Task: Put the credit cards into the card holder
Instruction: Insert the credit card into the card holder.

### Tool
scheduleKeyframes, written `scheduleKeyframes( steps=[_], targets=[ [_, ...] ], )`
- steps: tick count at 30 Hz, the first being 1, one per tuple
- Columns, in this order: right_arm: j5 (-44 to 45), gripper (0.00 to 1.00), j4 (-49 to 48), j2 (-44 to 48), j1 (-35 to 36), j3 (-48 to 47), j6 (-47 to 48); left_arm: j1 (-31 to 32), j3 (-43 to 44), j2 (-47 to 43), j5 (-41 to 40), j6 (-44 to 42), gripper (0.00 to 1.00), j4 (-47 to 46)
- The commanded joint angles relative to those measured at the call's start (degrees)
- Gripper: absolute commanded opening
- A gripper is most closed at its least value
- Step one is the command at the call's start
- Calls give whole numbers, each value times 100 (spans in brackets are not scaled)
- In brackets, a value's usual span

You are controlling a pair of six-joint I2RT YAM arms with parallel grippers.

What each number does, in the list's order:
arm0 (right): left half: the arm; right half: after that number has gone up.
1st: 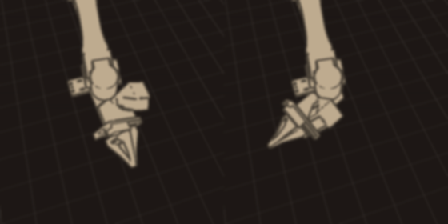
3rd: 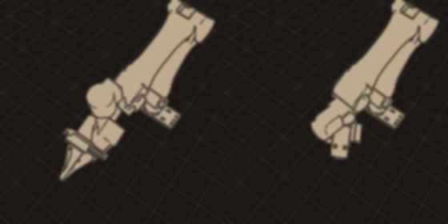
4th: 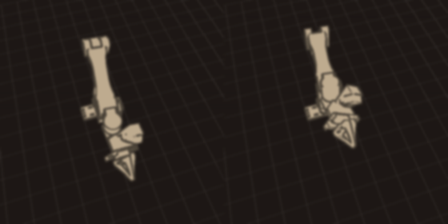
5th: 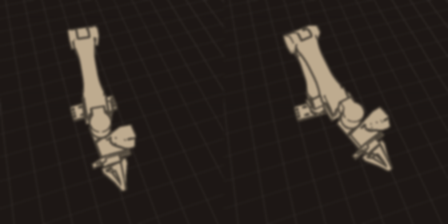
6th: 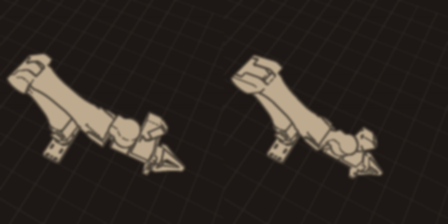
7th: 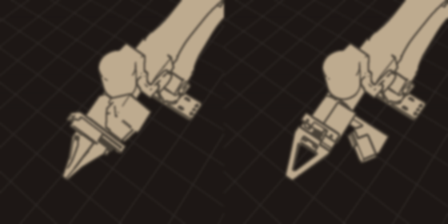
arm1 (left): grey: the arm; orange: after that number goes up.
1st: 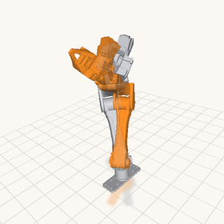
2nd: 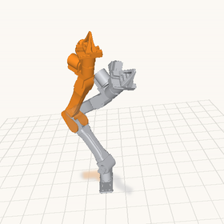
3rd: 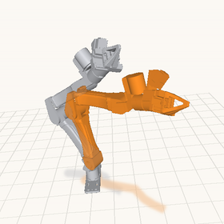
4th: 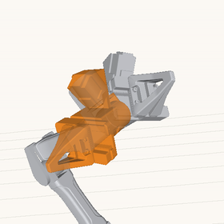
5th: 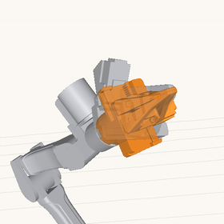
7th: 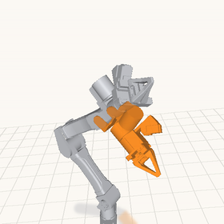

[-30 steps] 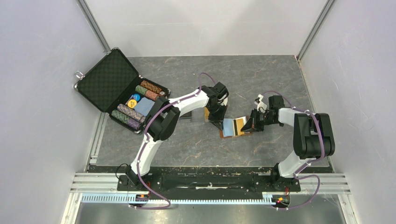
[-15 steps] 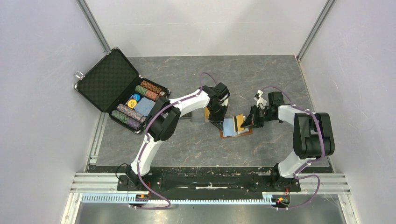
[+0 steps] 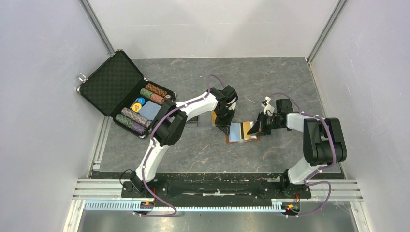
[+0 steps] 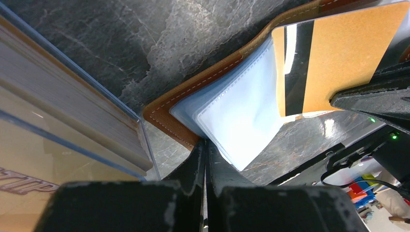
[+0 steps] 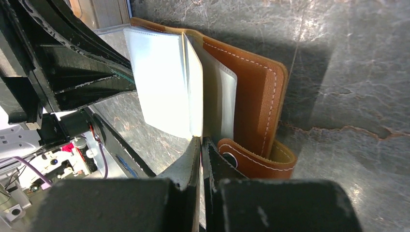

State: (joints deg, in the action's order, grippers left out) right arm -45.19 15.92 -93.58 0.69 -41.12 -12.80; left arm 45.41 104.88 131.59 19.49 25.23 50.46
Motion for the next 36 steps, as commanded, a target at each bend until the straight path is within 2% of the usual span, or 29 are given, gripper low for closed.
scheduleKeyframes(
  steps=[1,17,24,36],
  targets=[
    [-63,0,-187,-43,211,175,-47,69,122,274,-481,-348,2,144],
    [-149,0,-233,338,283,487,-41,127,235,403,-924,-434,2,482],
    [-174,0,-635,5,337,610,-93,187,350,466,-1075,-495,2,646],
    [-317,0,-971,-260,344,258,-180,284,541,615,-1477,-675,2,1028]
  ],
)
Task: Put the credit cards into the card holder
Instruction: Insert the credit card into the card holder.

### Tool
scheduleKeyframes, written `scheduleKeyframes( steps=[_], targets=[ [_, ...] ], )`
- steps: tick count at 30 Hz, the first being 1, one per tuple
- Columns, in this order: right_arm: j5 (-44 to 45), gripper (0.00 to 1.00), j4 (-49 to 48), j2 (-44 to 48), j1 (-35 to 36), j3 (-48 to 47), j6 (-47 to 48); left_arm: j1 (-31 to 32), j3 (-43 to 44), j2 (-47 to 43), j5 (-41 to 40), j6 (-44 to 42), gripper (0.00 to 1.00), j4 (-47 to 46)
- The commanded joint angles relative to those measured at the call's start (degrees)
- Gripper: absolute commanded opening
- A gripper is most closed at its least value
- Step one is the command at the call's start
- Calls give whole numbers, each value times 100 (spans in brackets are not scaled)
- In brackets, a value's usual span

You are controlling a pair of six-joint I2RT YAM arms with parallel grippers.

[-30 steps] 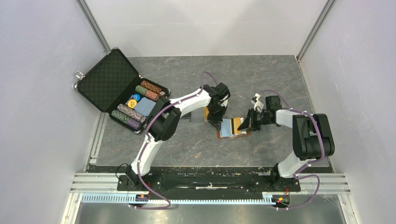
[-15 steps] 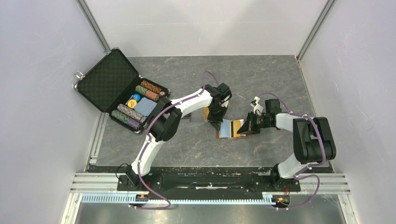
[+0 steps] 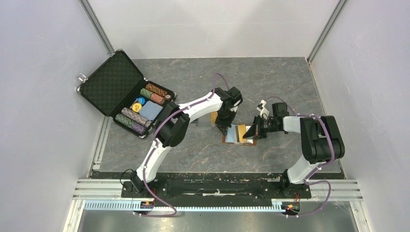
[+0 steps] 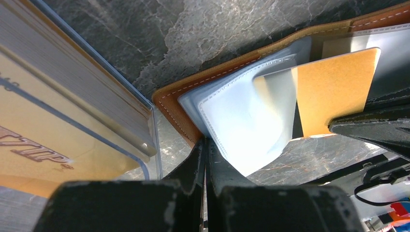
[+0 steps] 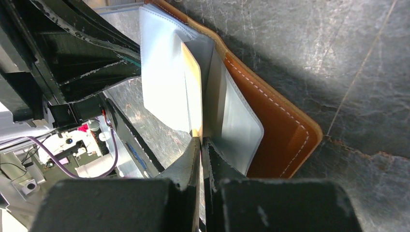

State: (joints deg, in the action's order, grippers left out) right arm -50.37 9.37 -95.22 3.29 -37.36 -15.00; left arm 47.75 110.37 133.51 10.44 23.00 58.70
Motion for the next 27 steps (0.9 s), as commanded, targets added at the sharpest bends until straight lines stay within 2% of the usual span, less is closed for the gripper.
scheduleKeyframes(
  steps=[1,15,21,27],
  targets=[
    [226,0,-352,-88,83,-113,7,51,-6,436,-593,-461,2,224],
    [289,0,-1085,25,328,253,-733,77,-33,413,-575,-481,3,221],
    [308,0,-1087,248,325,394,-875,77,-97,162,-937,-499,13,286],
    [508,0,-872,319,322,423,-867,68,-211,-146,-1195,-466,13,276]
  ],
)
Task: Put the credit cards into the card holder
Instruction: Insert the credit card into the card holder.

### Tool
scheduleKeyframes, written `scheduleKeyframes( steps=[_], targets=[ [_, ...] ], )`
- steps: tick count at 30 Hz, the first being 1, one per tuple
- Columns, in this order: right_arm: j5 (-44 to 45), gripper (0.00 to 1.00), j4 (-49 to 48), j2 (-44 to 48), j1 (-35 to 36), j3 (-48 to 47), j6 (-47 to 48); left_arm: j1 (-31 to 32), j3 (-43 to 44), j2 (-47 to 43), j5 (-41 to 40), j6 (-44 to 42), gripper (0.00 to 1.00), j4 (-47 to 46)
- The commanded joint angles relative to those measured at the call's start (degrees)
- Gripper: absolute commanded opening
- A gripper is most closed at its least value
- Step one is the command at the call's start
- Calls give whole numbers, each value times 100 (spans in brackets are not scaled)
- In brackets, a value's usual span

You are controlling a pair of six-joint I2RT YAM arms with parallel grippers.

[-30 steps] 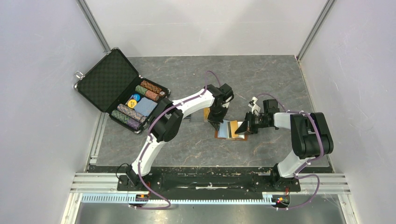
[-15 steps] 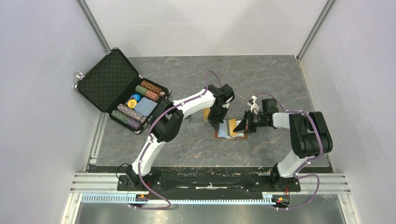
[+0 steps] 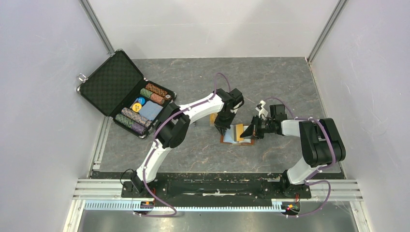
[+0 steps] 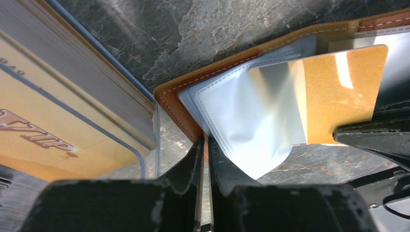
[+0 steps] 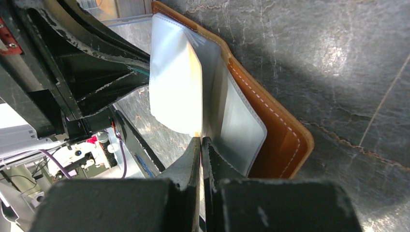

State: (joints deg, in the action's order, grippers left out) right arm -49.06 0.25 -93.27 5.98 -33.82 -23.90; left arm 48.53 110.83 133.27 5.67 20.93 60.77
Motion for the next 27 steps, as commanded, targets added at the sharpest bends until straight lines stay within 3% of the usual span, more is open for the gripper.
scheduleKeyframes(
  steps=[1,13,18,27],
  targets=[
    [422,2,135,131,46,69,27,-10,-282,-135,-750,-256,11,75],
    [888,42,881,303,54,-45,534,-11,-582,-157,-927,-229,2,71],
    [833,39,882,257,143,-92,594,-4,-502,-57,-629,-253,2,3],
    [689,21,358,18,321,-291,120,3,-498,-4,-386,-282,2,-25]
  ],
)
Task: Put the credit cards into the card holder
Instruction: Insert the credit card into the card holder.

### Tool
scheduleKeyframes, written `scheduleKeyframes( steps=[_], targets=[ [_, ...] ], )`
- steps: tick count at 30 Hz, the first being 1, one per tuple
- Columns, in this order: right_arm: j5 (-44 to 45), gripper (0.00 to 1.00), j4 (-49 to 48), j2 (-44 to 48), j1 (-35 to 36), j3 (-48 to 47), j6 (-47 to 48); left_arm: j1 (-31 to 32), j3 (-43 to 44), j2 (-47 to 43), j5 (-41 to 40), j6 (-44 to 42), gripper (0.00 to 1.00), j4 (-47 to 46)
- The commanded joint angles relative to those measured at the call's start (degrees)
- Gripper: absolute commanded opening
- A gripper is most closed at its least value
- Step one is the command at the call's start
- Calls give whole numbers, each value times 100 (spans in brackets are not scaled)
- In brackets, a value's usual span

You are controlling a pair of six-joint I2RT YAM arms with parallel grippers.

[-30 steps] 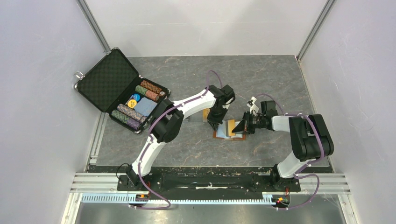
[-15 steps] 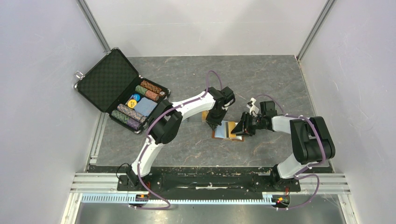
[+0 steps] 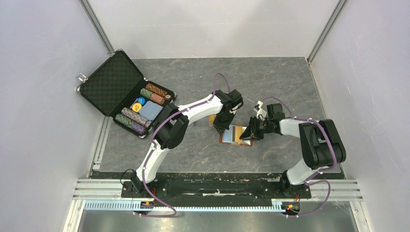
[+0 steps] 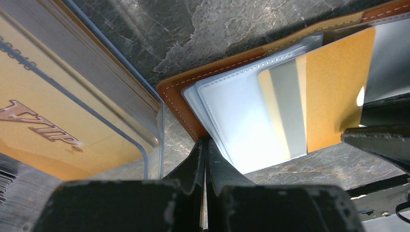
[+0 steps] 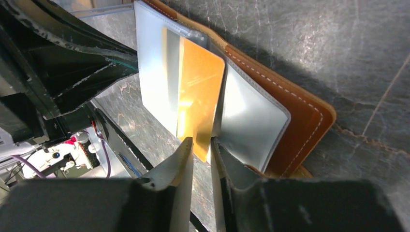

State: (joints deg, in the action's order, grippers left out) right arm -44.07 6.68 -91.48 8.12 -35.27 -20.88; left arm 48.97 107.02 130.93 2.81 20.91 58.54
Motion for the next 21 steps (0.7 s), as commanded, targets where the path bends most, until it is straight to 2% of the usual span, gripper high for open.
scheduleKeyframes(
  steps=[1,6,15,21],
  targets=[
    [187,18,-345,-184,142,-155,-248,-37,-120,233,-81,-280,2,187],
    [174,17,-378,-246,382,-218,-325,-37,-102,236,-70,-280,2,185],
    [778,33,476,74,442,-507,238,-32,-60,231,-54,-287,2,184],
    [1102,37,691,-32,440,-772,451,-30,-15,265,-55,-299,2,188]
  ],
)
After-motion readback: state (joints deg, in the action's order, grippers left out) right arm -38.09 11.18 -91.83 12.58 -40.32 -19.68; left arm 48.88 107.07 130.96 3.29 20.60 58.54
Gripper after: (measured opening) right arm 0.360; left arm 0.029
